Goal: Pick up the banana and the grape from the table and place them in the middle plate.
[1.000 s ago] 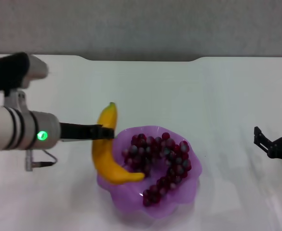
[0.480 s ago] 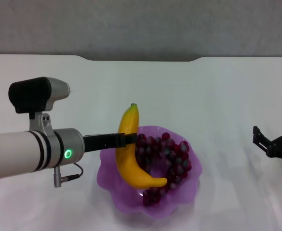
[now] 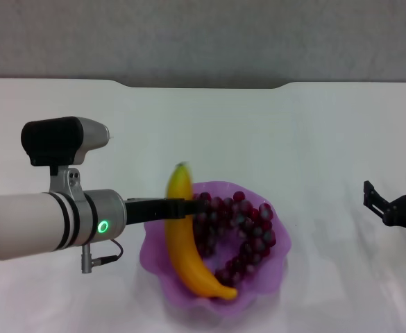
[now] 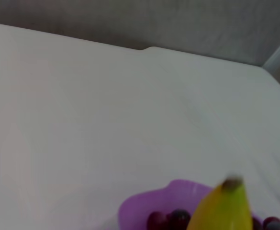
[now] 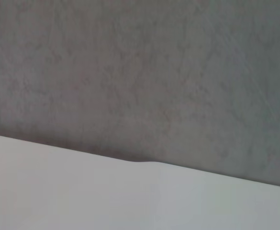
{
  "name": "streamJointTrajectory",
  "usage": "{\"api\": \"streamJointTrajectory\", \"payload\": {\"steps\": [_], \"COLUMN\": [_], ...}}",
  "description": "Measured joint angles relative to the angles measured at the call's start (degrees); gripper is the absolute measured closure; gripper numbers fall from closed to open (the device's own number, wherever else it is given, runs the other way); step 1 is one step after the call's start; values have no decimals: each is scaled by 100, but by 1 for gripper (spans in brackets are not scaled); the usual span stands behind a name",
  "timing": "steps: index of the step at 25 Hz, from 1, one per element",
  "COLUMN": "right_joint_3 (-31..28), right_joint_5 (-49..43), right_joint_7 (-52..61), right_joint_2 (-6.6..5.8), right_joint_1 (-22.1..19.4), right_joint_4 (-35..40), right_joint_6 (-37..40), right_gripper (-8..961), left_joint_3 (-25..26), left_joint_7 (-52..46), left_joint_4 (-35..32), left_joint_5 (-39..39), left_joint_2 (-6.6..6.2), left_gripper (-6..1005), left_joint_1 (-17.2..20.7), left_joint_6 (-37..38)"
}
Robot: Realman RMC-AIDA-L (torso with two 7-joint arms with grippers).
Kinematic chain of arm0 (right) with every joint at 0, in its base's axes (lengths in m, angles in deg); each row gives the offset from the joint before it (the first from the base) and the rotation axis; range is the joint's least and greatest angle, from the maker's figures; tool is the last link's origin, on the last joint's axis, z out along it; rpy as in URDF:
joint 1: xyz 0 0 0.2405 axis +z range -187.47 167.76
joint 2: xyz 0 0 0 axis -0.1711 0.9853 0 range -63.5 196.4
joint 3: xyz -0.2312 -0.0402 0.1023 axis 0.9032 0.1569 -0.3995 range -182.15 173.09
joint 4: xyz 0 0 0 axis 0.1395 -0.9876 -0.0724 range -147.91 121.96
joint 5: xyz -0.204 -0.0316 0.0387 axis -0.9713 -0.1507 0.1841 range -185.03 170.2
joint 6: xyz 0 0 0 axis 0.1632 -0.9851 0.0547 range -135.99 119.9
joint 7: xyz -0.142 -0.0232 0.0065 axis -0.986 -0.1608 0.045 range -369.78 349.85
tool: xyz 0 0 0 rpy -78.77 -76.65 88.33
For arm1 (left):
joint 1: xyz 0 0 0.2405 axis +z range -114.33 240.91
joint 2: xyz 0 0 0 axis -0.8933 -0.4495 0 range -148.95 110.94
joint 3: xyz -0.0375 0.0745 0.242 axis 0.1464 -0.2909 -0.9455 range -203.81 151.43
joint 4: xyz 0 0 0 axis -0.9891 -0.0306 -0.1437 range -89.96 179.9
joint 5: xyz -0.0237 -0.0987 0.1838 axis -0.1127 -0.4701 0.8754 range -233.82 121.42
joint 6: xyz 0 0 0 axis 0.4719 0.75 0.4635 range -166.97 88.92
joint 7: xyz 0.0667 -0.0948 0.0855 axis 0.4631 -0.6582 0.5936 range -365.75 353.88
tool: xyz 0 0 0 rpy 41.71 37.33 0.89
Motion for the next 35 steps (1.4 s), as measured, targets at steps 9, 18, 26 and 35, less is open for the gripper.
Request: {"api": "streamJointTrajectory", "payload": {"steps": [9,18,26,35], "right_joint_3": [0,0,0,55], "right_joint_5": [-20,-21,-1,-6], "right_joint_7": [12,1,17,102], "right_joint_2": [4,4,4,7], "right_joint_1": [-37,-40,-27,-13], "right_joint_4": [1,-17,-48,-93], "right_joint_6": [38,44,62,406], "right_gripper": [61,61,61,61], "left_joint_3": [405,1314,1567,1654], "left_joint_7": [433,1759,3713,8630], "left_joint_4": [917,1443,84,-1556], "left_joint_5": [101,-548,-2317,-6069], "left_joint_2": [-25,-14,-15,32], "left_gripper": [248,104,108,108], "left_joint_1": [631,1424,1249,820], "left_joint_6": [82,519,1227,1709]}}
